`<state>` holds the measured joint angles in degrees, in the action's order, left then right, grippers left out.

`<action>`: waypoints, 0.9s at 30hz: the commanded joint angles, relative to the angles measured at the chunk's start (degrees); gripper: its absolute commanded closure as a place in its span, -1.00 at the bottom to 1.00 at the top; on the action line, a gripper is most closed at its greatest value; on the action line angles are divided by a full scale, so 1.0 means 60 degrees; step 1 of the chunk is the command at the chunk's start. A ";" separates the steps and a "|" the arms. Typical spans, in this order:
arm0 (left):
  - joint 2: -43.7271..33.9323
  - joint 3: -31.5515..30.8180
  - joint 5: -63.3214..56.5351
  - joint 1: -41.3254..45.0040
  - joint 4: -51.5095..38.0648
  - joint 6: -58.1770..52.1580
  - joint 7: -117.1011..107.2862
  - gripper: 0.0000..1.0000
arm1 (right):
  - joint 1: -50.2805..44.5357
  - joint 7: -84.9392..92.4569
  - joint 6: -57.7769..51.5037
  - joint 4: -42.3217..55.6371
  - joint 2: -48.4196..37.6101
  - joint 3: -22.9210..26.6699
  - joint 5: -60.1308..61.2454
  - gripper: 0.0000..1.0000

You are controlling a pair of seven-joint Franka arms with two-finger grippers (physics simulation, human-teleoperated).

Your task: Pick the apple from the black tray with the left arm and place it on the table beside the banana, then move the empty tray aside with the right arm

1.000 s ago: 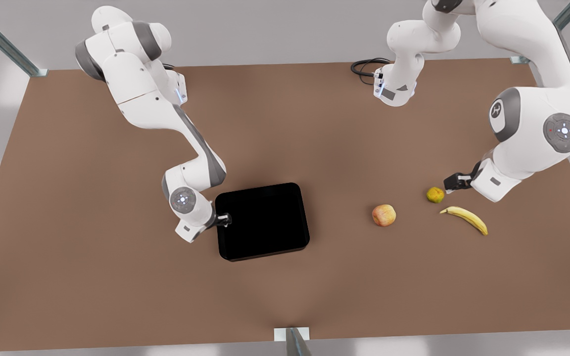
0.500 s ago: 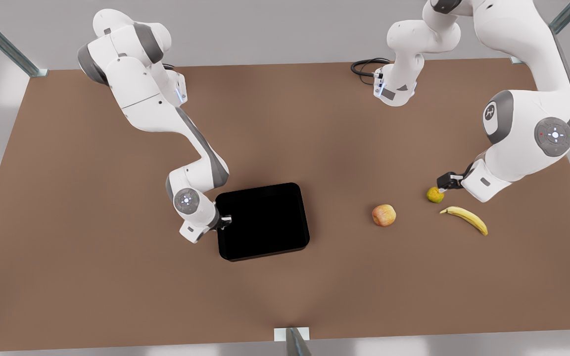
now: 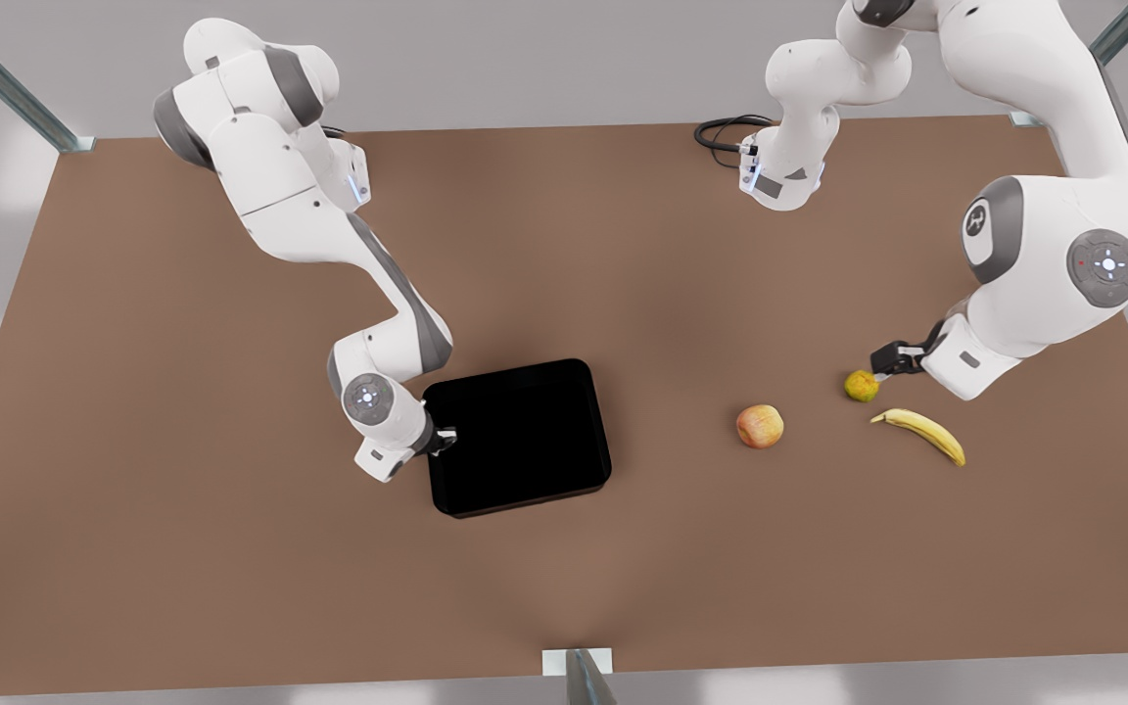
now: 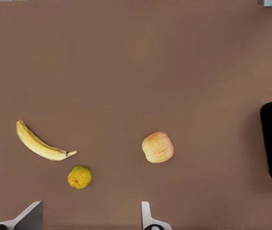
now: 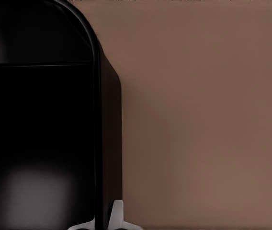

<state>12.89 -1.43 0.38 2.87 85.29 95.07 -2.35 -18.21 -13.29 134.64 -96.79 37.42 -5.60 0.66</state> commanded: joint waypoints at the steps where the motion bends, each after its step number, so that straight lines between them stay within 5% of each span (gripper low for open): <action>1: -0.0010 -0.0011 -0.0005 0.0005 0.0008 -0.0010 -0.0253 -1.00 | 0.0018 0.0281 -0.0056 0.0004 -0.0040 0.0010 -0.0037 0.64; 13: 0.0004 -0.0099 -0.0034 0.0107 -0.0036 -0.0025 -0.0165 -1.00 | 0.1218 0.2477 -0.2062 0.0004 -0.1681 0.0010 -0.0022 0.69; 27: -0.0010 -0.0070 -0.0137 0.0459 0.0038 -0.0260 -0.0326 -1.00 | 0.5628 0.8938 -0.4129 0.0238 -0.3088 0.0068 -0.0037 0.69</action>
<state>12.95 -1.81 -0.13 5.60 85.39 94.15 -3.57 14.37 11.01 113.00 -95.25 19.02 -5.18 0.90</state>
